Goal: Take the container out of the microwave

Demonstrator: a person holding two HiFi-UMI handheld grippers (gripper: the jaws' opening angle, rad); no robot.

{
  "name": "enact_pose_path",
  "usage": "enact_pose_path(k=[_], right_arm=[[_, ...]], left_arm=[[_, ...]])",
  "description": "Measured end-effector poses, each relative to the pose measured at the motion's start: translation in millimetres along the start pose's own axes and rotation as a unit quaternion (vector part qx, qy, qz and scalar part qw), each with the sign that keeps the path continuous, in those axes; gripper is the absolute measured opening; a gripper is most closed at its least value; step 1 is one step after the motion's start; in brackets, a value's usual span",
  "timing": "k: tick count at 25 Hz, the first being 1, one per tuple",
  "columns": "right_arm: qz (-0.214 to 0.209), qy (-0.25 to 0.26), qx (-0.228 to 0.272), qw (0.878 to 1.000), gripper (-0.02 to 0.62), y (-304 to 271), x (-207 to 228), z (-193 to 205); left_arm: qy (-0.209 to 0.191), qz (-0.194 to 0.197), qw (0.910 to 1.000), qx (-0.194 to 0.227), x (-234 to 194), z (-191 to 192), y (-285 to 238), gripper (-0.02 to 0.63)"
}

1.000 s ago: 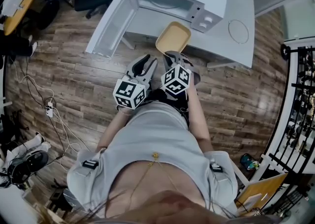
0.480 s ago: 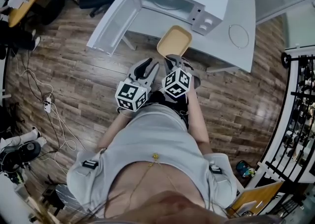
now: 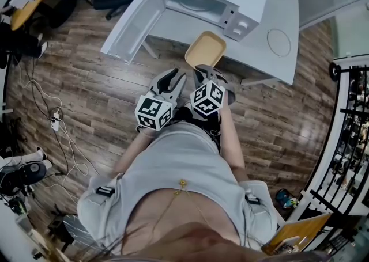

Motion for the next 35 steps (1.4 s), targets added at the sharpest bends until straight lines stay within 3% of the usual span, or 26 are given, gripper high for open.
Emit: enact_pose_path(k=[35], right_arm=[[-0.014, 0.009, -0.011, 1.000, 0.029, -12.0, 6.0, -2.7]], left_arm=[[-0.001, 0.008, 0.9999, -0.007, -3.9, -2.5, -11.0, 0.120]])
Point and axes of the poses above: the fingertips, and each gripper's own axes: y backward along the fingers, x to its right, z out of its underside, the point moved 7 cm from there along y, backward along the fingers, and after that the axes turned 5 degrees about x, right-handed, at the moved point
